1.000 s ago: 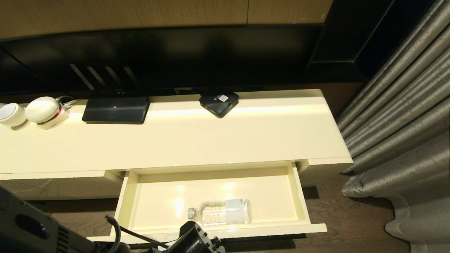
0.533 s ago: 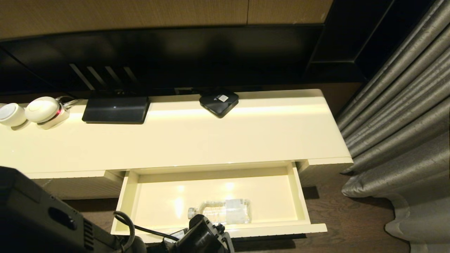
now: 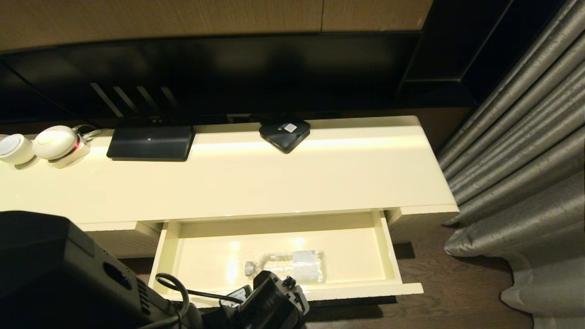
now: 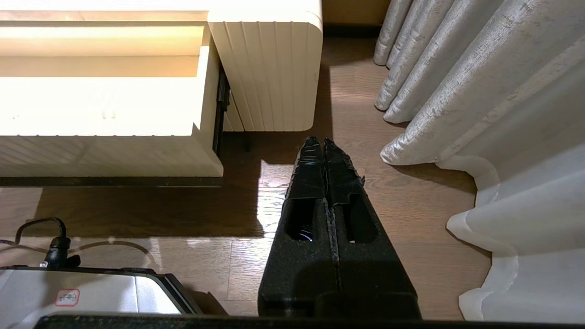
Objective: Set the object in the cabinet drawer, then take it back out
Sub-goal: Close the drawer
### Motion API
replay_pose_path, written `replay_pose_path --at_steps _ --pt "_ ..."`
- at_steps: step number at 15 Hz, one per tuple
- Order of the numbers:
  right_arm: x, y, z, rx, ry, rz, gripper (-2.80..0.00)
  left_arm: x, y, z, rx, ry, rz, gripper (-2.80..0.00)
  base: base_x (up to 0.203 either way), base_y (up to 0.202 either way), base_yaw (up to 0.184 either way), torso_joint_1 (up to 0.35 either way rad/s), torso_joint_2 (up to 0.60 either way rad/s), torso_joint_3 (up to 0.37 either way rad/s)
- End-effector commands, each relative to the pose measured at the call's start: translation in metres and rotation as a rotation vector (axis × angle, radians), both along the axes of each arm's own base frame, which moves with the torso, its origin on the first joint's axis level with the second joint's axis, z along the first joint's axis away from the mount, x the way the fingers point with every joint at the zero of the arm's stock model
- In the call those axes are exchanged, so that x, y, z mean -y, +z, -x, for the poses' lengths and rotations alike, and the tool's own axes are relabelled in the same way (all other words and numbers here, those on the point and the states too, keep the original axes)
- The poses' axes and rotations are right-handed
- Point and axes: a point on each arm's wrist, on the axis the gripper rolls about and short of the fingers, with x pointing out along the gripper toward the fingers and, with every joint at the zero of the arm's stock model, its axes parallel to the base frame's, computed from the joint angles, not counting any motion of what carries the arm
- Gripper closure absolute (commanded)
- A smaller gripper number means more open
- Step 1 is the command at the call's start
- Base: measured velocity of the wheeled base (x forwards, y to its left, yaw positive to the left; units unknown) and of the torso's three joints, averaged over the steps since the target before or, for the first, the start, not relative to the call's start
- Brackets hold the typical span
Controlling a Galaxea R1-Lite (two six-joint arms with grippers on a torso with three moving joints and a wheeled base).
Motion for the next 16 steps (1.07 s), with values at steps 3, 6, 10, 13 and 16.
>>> replay_pose_path --at_steps 3,6,10,13,16 --pt "0.000 0.000 0.000 -0.003 0.001 0.000 0.00 0.000 0.002 -0.010 0.039 0.033 0.026 0.00 0.000 0.000 0.000 0.000 0.00 0.000" --pt "0.000 0.000 0.000 -0.003 0.001 0.000 0.00 0.002 0.010 -0.019 0.081 0.063 0.050 0.00 0.000 0.000 0.000 0.000 0.00 0.000" --pt "0.000 0.000 0.000 -0.002 0.000 0.000 0.00 0.003 0.022 -0.038 0.138 0.103 0.108 0.00 0.000 0.000 0.000 0.000 0.00 0.000" --pt "0.000 0.000 0.000 -0.003 0.001 0.000 0.00 0.000 0.027 -0.051 0.160 0.133 0.120 0.00 0.000 0.000 0.000 0.000 0.00 0.000" --pt "0.000 0.000 0.000 -0.001 0.001 0.000 0.00 -0.001 0.029 -0.063 0.175 0.159 0.132 0.00 0.000 0.000 0.000 0.000 0.00 0.000"
